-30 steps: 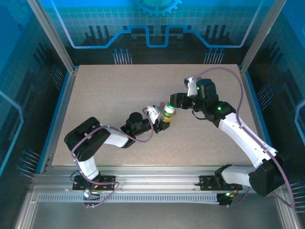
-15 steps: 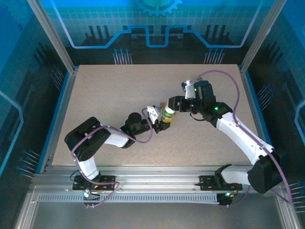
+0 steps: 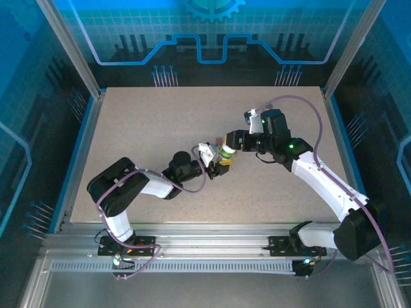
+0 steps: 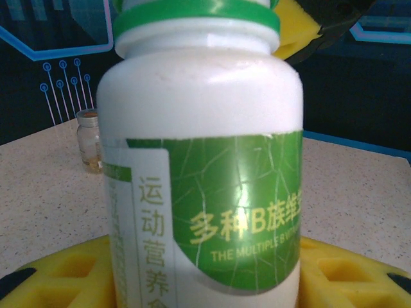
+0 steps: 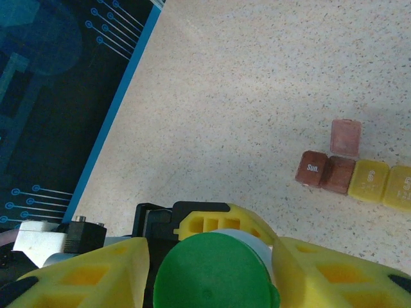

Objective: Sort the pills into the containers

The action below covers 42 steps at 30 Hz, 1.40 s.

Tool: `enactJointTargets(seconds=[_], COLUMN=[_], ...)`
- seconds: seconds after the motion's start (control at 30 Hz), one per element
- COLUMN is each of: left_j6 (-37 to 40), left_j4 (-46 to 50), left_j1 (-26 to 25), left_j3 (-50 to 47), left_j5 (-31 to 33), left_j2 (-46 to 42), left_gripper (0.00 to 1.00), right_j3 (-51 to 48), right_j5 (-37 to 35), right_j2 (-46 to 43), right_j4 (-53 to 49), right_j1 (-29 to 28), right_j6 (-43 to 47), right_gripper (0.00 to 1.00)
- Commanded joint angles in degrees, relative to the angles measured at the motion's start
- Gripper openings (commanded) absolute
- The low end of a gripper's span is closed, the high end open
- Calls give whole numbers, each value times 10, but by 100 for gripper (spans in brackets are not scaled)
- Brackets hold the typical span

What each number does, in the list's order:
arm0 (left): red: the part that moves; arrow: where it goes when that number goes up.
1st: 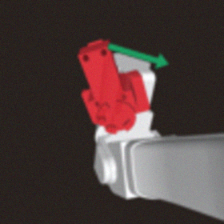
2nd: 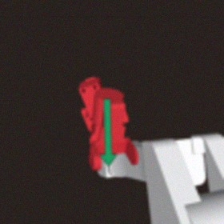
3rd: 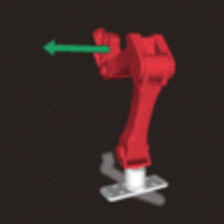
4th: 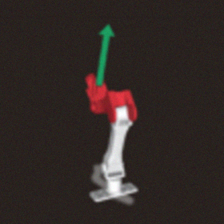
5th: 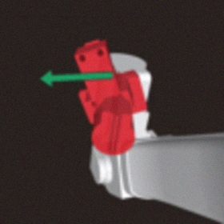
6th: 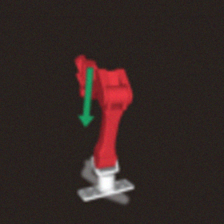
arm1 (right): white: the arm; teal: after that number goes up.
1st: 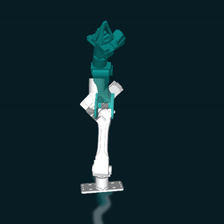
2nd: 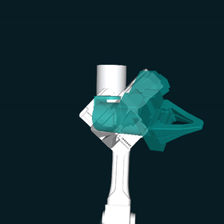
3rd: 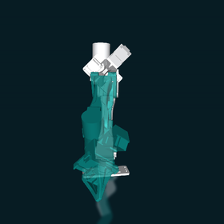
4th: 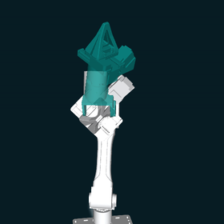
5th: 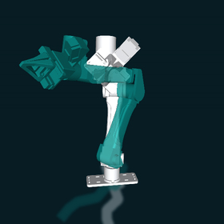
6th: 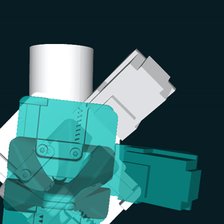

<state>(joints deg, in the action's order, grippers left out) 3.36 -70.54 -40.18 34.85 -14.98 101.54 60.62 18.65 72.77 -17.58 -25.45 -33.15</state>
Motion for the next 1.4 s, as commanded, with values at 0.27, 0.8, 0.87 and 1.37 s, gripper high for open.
enactJointTargets(seconds=[0.27, 0.8, 0.87, 1.37], left_j6=[12, 4, 4, 24], left_j4=[0, 10, 13, 69], left_j1=[2, 3, 3, 4], left_j3=[0, 2, 1, 10], left_j5=[5, 1, 1, 2], left_j2=[-20, -24, -25, -41], left_gripper=[0, 0, 0, 0], right_j3=[-4, -18, -18, 12], right_j5=[38, -8, -11, 44], right_j2=[-10, -26, -26, -33], right_j4=[-20, -13, -15, -48], right_j1=[2, 9, 11, 15], right_j6=[20, 25, 27, 64], right_gripper=[54, 0, 0, 55])
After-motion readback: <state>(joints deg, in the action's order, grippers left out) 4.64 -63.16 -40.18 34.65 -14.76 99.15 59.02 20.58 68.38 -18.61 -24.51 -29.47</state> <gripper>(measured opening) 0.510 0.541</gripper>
